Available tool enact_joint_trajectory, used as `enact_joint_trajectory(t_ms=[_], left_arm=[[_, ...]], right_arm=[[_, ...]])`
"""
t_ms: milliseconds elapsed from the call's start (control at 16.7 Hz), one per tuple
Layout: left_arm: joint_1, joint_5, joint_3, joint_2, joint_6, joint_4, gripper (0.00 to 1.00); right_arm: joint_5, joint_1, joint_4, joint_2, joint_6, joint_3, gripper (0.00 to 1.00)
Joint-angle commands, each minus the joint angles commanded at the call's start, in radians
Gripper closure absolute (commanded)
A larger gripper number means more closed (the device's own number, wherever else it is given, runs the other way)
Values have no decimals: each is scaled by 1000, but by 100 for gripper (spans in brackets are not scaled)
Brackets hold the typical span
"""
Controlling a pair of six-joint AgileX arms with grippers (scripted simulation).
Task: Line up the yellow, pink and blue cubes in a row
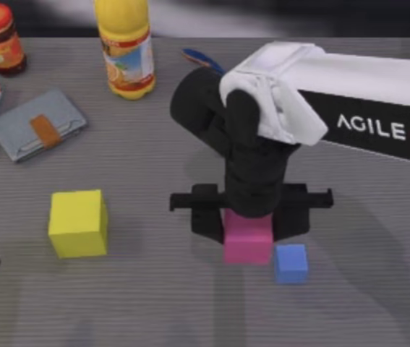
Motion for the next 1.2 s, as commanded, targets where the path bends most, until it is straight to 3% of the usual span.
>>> enact_joint_trajectory(t_ms=[300,660,960,1200], left_arm=[[0,0,0,0,0,0,0],[0,0,0,0,0,0,0],[0,0,0,0,0,0,0],[0,0,0,0,0,0,0]], right_arm=[[-2,-5,17,10,0,-10,100],[0,1,215,77,4,-134,100],[1,4,244,90,5,-154,100],[1,4,244,90,5,-154,70]])
